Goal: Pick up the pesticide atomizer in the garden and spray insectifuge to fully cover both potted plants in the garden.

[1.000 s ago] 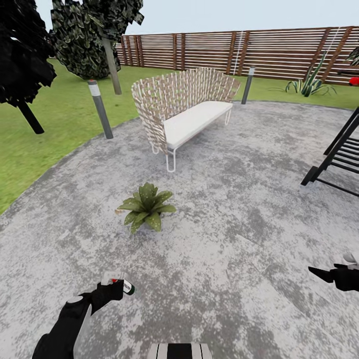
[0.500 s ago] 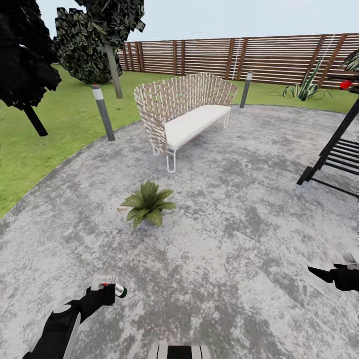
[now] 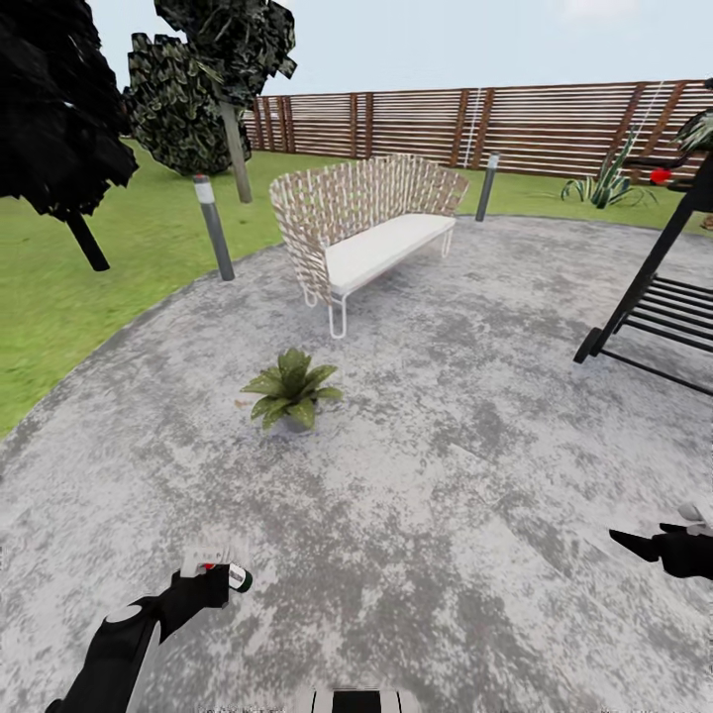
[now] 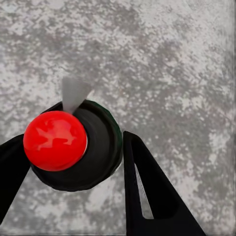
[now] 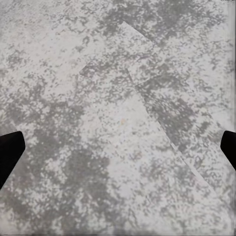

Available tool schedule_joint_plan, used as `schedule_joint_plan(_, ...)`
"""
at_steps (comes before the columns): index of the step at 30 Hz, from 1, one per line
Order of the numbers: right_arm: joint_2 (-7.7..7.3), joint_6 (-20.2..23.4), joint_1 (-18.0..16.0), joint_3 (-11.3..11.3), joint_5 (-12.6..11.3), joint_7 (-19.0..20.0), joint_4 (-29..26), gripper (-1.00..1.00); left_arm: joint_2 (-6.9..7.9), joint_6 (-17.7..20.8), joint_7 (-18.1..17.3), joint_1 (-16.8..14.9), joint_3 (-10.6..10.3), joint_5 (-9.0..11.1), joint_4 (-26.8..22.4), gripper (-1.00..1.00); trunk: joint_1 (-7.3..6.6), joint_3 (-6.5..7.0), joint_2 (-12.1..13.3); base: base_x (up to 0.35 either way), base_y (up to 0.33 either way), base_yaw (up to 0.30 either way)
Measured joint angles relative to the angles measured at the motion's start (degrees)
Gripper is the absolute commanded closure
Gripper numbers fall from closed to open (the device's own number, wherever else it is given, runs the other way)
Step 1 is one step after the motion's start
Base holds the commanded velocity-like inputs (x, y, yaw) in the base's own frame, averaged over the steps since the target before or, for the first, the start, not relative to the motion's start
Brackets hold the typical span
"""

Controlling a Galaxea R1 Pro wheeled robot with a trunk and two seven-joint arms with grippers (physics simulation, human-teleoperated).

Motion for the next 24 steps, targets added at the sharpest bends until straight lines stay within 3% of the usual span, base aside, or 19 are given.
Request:
schedule_joint_plan(17,-0.12,0.0,0.0,0.0,0.0,-0.1,0.0,-1.0,0.07,0.0,0.0,0.0,0.1,0.0,0.0,1.0,-0.01,1.4,0.0,-0.149,-0.229,0.161)
schedule_joint_plan(24,-0.25,0.1,0.0,-0.4,0.0,-0.1,0.0,-1.0,0.14,0.1,-0.1,0.0,0.2,0.0,-0.1,1.0,-0.02,1.6,0.0,-0.03,-0.047,0.062)
